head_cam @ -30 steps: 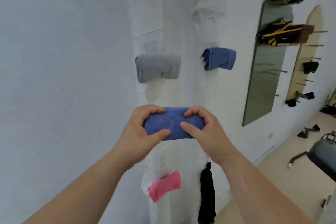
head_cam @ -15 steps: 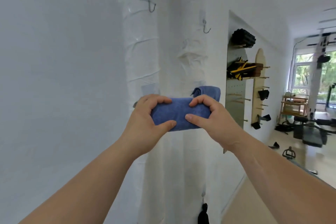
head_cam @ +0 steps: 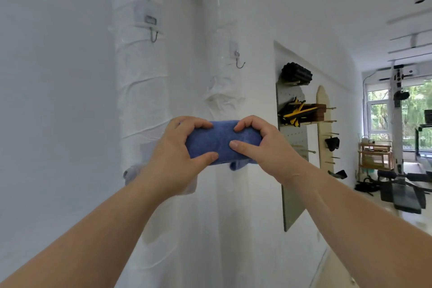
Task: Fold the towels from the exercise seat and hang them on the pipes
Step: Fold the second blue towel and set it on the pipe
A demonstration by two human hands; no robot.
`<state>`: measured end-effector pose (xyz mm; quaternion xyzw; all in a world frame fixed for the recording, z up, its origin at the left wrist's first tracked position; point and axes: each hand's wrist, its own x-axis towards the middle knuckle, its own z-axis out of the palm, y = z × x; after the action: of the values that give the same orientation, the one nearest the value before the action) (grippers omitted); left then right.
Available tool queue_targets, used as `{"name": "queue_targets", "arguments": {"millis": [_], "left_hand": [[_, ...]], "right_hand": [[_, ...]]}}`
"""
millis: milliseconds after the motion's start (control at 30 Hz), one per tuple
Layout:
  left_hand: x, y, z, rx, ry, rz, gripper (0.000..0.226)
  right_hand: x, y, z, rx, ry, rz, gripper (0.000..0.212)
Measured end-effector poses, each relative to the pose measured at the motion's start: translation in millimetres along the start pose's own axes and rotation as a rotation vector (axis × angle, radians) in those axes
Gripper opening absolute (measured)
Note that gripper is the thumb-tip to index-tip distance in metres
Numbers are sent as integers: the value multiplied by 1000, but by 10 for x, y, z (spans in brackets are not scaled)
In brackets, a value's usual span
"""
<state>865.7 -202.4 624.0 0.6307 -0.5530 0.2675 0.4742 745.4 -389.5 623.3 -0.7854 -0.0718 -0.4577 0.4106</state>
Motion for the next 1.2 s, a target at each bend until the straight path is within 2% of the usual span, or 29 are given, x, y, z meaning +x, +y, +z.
{"name": "queue_targets", "arguments": {"millis": [233,433,667,933,1200], "left_hand": [[1151,96,966,133,105,26,56],[2130,161,1564,246,210,-94,48],[2754,410,1545,505,319,-137,44],[3175,494,1507,655,401,-126,44],[3410,171,1548,660,417,-110,44]], "right_hand": [[1096,753,-1057,57,-24,-169,23],[2188,1292,-1669,167,-125,-264,29],[2951,1227,-1753,296,-183,-399,33],[3336,1071,-1748,397,-190,-421,38],[3641,1201,-1634,342,-108,-405,35]]}}
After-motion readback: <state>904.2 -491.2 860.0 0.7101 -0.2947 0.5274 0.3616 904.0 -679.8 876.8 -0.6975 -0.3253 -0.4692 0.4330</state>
